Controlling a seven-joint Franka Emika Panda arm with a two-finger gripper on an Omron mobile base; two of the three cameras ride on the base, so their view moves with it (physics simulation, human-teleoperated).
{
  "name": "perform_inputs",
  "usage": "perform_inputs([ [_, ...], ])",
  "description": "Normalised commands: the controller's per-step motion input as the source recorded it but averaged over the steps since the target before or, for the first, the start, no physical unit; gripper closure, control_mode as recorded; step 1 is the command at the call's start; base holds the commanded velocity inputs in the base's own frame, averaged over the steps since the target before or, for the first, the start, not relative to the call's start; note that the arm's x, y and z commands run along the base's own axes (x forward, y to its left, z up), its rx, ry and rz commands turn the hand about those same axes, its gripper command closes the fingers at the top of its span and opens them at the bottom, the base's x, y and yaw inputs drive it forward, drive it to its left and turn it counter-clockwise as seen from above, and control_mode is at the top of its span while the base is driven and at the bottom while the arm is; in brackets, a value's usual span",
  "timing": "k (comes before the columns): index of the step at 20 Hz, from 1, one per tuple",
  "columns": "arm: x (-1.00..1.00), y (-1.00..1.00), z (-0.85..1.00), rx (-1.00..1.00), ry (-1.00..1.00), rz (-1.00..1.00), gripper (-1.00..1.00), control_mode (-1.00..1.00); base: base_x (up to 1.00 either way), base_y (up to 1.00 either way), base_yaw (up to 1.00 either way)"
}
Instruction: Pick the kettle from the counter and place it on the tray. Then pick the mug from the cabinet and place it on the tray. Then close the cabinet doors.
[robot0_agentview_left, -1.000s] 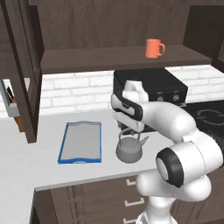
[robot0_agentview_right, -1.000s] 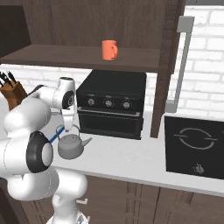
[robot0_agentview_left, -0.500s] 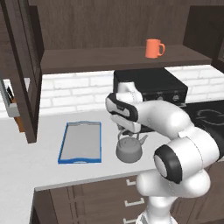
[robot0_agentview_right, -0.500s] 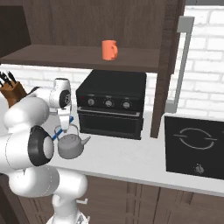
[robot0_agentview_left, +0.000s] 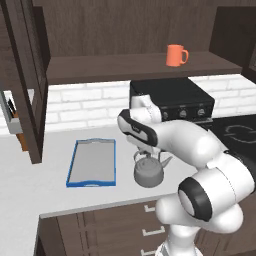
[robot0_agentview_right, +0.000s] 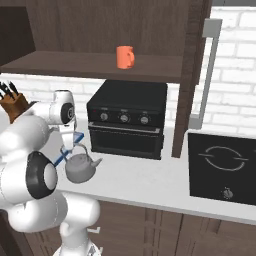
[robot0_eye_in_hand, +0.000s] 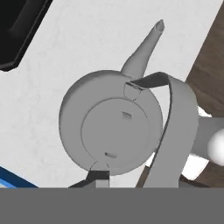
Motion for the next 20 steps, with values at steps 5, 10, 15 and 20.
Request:
perform_inputs([
  [5,-0.31,0.24,0.38,0.05,-0.23,0.0,1.0,-1.0,0.0,0.0,0.0],
  [10,-0.05,0.55,0.48,0.0,-0.24,0.0,1.0,-1.0,0.0,0.0,0.0],
  [15,0.19,0.65,0.3,0.0,-0.08,0.0,1.0,-1.0,0.0,0.0,0.0],
  [20,0.36,0.6,0.14,0.0,-0.03,0.0,1.0,-1.0,0.0,0.0,0.0],
])
